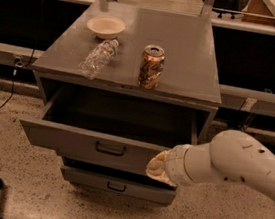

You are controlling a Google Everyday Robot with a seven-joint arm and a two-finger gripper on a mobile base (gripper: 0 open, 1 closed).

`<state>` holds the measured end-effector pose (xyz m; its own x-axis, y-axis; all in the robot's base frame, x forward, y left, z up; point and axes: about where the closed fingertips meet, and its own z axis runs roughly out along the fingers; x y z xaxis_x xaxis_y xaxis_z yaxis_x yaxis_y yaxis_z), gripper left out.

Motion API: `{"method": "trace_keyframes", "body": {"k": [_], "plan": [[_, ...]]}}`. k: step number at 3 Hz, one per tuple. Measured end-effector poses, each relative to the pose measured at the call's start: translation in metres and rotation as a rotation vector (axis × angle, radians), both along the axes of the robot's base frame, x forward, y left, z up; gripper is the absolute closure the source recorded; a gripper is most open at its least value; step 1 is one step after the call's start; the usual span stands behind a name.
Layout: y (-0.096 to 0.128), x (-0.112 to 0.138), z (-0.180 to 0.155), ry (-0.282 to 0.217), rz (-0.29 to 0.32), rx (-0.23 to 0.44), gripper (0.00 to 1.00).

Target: Close top drawer

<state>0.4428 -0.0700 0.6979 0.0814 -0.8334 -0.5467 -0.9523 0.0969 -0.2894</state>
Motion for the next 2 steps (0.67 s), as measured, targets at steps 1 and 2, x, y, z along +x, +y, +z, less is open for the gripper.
{"method": "trace_keyframes", "body": {"k": [1, 2], "plan": [[0.004, 0.011, -0.041, -0.009, -0.062, 0.007, 1.0], [0.003, 0.025, -0.07, -0.028, -0.123, 0.038, 1.0]]}}
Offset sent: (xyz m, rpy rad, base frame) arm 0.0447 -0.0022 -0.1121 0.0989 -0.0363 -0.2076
